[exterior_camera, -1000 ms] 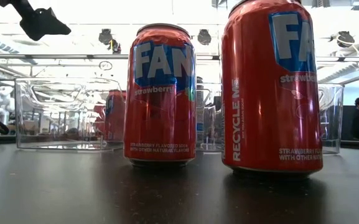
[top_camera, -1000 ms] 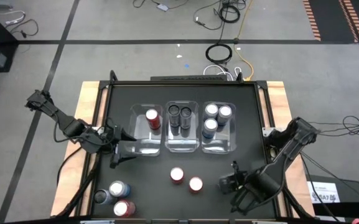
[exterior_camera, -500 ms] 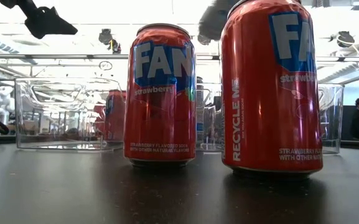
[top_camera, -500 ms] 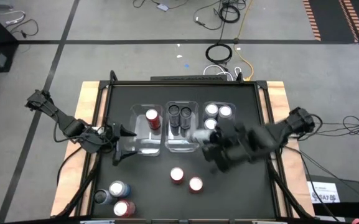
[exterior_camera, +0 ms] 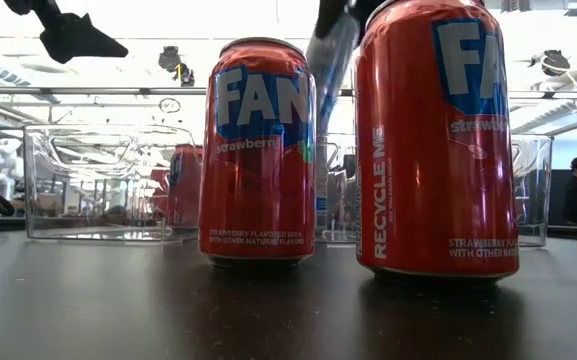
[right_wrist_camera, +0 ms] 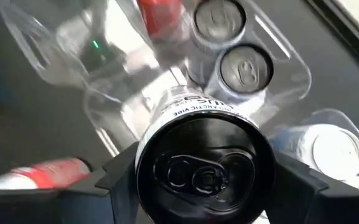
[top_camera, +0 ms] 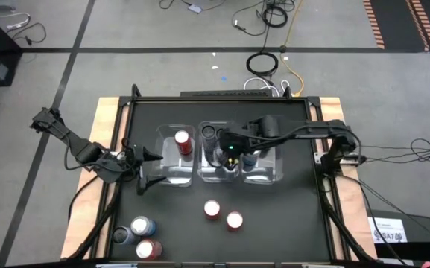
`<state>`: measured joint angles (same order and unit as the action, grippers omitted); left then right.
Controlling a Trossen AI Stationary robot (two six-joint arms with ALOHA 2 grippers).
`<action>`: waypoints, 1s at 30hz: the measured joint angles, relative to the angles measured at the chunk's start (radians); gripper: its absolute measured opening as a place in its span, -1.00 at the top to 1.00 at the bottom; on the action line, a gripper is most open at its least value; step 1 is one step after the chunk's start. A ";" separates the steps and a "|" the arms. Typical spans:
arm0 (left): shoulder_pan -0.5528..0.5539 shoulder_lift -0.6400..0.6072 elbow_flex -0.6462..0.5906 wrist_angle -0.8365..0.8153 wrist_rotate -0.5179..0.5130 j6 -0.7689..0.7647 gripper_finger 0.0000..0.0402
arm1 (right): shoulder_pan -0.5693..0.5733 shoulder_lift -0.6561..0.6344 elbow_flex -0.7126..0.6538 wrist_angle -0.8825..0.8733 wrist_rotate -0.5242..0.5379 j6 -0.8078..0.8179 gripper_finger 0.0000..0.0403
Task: Sort soda cans
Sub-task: Put the white-blue soda can into the center transparent bin
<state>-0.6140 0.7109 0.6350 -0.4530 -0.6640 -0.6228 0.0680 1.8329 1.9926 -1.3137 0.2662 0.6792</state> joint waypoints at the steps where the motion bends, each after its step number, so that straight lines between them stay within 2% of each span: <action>1: 0.000 0.000 0.000 0.000 0.000 0.000 -0.99 | -0.008 0.013 0.000 -0.010 -0.008 -0.011 -0.20; 14: -0.001 0.000 0.000 0.002 0.000 -0.026 -0.99 | -0.044 0.241 0.000 0.009 -0.002 -0.146 -0.20; 25: -0.001 0.000 0.000 0.003 0.002 -0.027 -0.99 | -0.105 0.263 0.002 -0.006 0.047 -0.150 -0.20; 30: -0.001 0.000 0.000 0.002 0.004 -0.026 -0.99 | -0.122 0.260 0.002 -0.008 -0.004 -0.154 -0.21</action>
<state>-0.6147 0.7109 0.6350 -0.4515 -0.6597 -0.6491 -0.0544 2.0926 1.9942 -1.3217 0.2626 0.5252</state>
